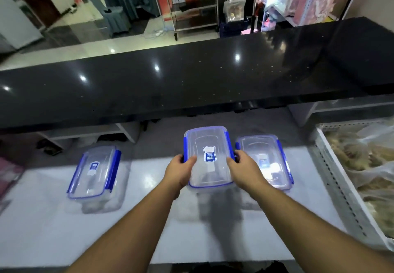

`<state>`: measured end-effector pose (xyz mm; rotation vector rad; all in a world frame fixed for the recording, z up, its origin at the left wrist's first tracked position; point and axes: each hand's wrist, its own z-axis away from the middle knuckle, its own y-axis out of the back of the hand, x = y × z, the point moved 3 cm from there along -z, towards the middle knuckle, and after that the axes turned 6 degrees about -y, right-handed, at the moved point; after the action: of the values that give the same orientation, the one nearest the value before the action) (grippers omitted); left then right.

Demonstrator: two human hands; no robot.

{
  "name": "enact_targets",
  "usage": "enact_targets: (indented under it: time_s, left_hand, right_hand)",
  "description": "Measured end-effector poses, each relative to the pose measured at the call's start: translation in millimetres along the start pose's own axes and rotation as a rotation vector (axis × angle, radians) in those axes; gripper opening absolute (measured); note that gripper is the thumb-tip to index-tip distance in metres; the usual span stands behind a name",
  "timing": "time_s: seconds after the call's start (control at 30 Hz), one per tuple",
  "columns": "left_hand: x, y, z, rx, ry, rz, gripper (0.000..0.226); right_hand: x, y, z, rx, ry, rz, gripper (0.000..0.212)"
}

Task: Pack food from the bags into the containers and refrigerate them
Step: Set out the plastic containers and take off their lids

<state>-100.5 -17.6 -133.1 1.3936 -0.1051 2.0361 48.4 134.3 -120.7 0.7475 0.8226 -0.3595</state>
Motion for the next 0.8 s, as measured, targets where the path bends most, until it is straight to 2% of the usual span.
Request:
enact_targets:
  time_s: [0.1,0.27,0.57,0.8]
  left_hand:
    - [-14,32,-3,0.07,-0.004,-0.038,0.024]
    - [-27,70,-16,0.086,0.053,-0.085,0.006]
    - [-45,102,-51,-0.035,0.061,-0.143,0.035]
    - [-57,108,-62,-0.118,0.026,-0.113,0.044]
  right_hand:
    - [-6,-35,2,-0.056,-0.002,0.053,0.031]
    - [-17,-81,0,-0.108,-0.02,0.098,0.034]
    - [-26,-123,-5,-0.027,-0.116,0.125,0.032]
    - [-27,-134,2,0.08,-0.176,0.158,0.034]
